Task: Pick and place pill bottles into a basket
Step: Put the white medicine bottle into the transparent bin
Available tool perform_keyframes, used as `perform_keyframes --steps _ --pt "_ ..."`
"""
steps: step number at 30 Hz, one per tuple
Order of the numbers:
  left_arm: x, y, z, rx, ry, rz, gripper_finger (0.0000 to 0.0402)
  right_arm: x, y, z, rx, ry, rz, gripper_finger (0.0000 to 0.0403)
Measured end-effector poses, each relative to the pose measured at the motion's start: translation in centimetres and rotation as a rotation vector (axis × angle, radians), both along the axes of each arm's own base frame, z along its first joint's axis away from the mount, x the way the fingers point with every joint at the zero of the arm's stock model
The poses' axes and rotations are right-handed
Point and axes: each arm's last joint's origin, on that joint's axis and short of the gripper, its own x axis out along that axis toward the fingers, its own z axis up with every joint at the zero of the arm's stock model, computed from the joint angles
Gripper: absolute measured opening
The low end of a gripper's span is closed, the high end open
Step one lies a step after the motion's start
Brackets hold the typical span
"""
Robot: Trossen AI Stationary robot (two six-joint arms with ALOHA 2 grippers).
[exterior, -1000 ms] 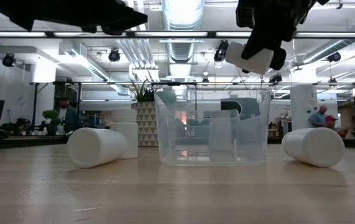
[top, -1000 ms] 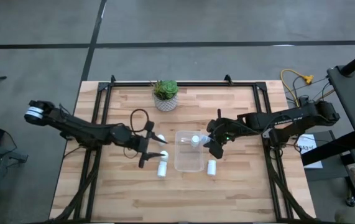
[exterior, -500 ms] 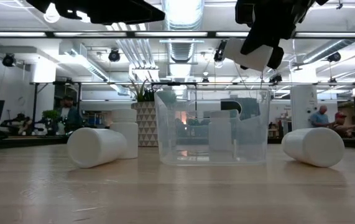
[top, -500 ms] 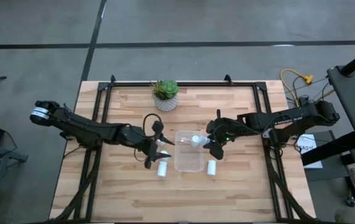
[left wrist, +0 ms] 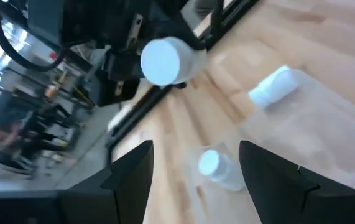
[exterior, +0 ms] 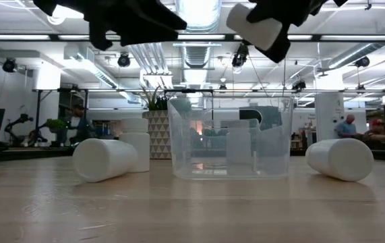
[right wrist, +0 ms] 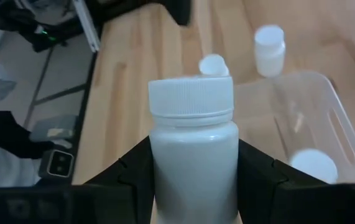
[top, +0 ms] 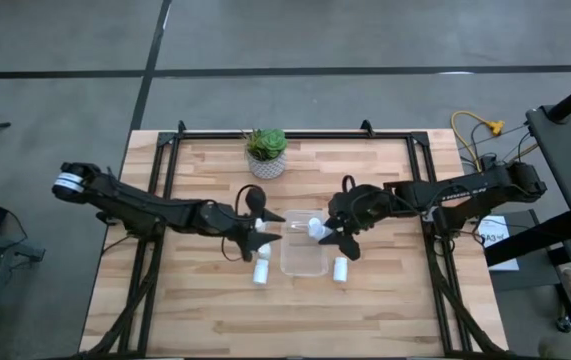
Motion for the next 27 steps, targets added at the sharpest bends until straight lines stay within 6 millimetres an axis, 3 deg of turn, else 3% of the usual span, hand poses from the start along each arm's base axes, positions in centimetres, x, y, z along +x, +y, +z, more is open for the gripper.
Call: perform_keyframes --steps 7,16,22,27 --pt "0.9 -0.2 0.2 0.111 -0.089 -0.027 0.0219 0.2 0.0 0.3 -0.014 -0.040 0.030 0.0150" --pt "1.2 -0.3 1.0 0.108 -0.134 -0.027 0.0219 0.3 0.1 0.5 -0.007 -0.075 0.046 0.0150" --pt "1.5 -0.3 1.8 0.039 -0.062 -0.011 0.0223 0.3 0.1 0.6 -0.007 -0.078 0.049 0.0150" --pt "1.8 -0.4 2.8 -0.004 -0.023 0.006 0.0255 0.3 0.1 0.6 -0.008 -0.078 0.050 0.0147"
